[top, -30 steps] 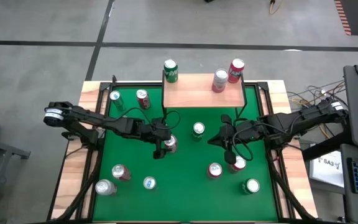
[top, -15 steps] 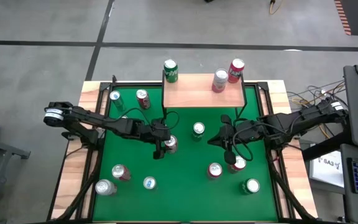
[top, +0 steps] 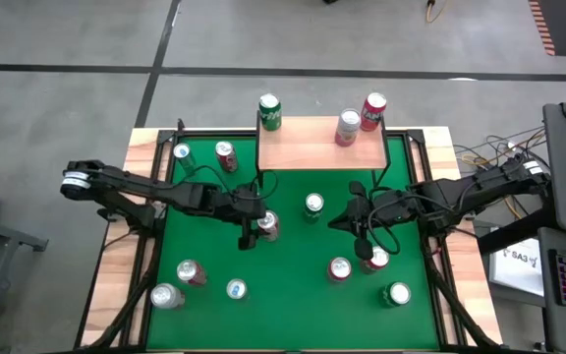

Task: Place canned beverage on shelf
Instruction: Put the middle red soda can on the shelf

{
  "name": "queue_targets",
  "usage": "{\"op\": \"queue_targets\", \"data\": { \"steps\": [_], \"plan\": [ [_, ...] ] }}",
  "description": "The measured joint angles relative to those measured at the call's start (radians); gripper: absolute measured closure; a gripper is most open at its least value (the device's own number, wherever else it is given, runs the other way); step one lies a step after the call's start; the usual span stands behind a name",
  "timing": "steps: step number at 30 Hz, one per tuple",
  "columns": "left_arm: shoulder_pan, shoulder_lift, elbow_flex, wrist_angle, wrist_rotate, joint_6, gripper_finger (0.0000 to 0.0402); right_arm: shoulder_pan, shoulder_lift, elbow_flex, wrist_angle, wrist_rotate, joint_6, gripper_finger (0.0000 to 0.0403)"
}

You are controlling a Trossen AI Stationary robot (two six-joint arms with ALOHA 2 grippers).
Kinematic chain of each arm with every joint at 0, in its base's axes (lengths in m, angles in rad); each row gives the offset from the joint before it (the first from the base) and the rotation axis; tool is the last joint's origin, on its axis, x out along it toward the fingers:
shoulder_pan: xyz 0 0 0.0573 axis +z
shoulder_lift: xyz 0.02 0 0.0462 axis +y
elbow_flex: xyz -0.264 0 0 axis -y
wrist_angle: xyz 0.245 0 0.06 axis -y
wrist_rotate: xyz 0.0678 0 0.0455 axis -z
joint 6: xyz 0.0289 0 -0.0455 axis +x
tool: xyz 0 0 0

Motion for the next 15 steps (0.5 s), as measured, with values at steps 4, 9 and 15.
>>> {"op": "queue_targets", "data": {
  "steps": [4, 9, 15],
  "plan": [
    [0.000, -0.003, 0.100, -0.101, -0.003, 0.026, 0.0116, 0.000, 0.000, 0.000, 0.000, 0.000, 0.001, 0.0392],
    [0.005, 0.001, 0.236, -0.259, -0.007, 0.109, 0.0116, 0.000, 0.000, 0.000, 0.000, -0.001, 0.001, 0.0392],
    [0.055, 0.001, 0.373, -0.331, -0.038, 0.212, 0.0116, 0.000, 0.000, 0.000, -0.002, -0.001, 0.001, 0.0392]
  ]
}}
